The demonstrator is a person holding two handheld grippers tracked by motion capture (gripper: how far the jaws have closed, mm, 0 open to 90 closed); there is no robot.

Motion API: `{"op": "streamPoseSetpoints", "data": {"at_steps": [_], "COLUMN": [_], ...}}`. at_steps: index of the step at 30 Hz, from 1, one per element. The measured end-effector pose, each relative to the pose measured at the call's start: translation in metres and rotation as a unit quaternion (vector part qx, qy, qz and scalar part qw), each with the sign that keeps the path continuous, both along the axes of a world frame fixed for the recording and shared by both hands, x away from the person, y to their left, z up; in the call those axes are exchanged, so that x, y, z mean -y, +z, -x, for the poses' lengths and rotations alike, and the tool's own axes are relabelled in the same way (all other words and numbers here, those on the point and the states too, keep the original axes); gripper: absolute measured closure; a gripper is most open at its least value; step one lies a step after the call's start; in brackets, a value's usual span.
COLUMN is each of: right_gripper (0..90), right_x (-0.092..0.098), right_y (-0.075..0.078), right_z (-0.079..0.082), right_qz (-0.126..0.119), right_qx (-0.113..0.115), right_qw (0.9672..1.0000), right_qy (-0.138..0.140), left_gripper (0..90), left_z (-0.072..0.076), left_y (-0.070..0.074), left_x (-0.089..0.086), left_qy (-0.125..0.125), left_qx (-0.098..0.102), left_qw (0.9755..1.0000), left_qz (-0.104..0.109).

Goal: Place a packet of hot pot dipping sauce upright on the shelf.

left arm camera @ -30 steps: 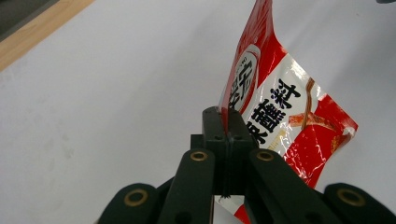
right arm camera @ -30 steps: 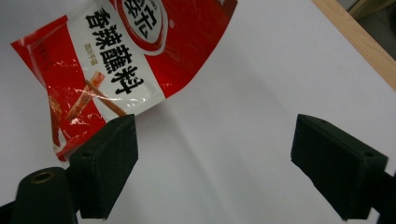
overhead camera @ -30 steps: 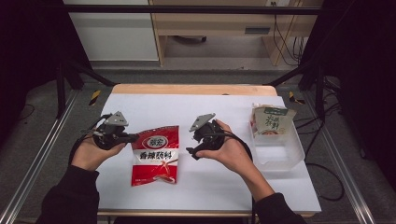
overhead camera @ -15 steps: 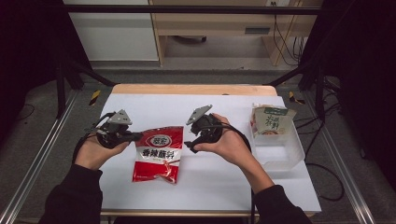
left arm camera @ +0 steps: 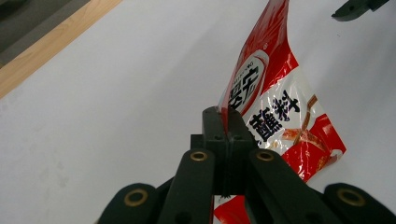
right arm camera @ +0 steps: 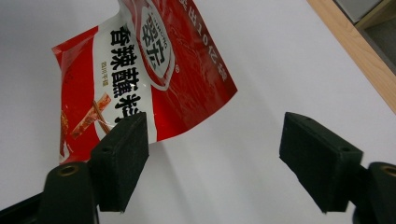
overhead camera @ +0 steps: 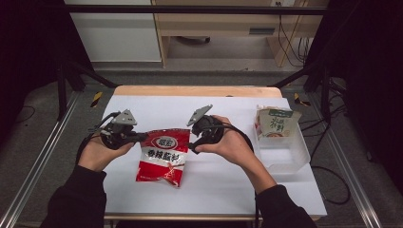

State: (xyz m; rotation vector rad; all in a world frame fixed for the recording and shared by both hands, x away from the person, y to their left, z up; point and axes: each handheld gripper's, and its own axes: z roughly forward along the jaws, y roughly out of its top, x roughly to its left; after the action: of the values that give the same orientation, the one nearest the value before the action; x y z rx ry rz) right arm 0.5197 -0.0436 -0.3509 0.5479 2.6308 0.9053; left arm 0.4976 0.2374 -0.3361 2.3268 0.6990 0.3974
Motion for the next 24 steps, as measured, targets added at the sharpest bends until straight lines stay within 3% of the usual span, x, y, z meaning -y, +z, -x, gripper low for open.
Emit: {"op": "streamPoseSetpoints", "data": {"at_steps": [16,21,24], "right_gripper": [50.2,60.9,71.7], "right_x": [-0.02,-0.028,-0.03], "right_y": [-0.001,-0.004,-0.008], "right_z": [-0.01,-0.014,-0.015], "right_qz": [0.016,0.026,0.036], "right_qx": [-0.023,-0.041,-0.048], "right_qw": [0.9986,0.9972,0.9962], "right_qy": [0.044,0.057,0.064], "left_gripper": [90.0,90.0,90.0], "left_z": [0.002,0.001,0.002], "left_y": [0.005,0.006,0.007], "left_x": [0.01,0.011,0.01], "left_qy": [-0.015,-0.018,-0.017], "left_qx": [0.004,0.006,0.005], "left_qw": [0.9999,0.9998,0.9998], "left_qz": [0.001,-0.001,0.001]}}
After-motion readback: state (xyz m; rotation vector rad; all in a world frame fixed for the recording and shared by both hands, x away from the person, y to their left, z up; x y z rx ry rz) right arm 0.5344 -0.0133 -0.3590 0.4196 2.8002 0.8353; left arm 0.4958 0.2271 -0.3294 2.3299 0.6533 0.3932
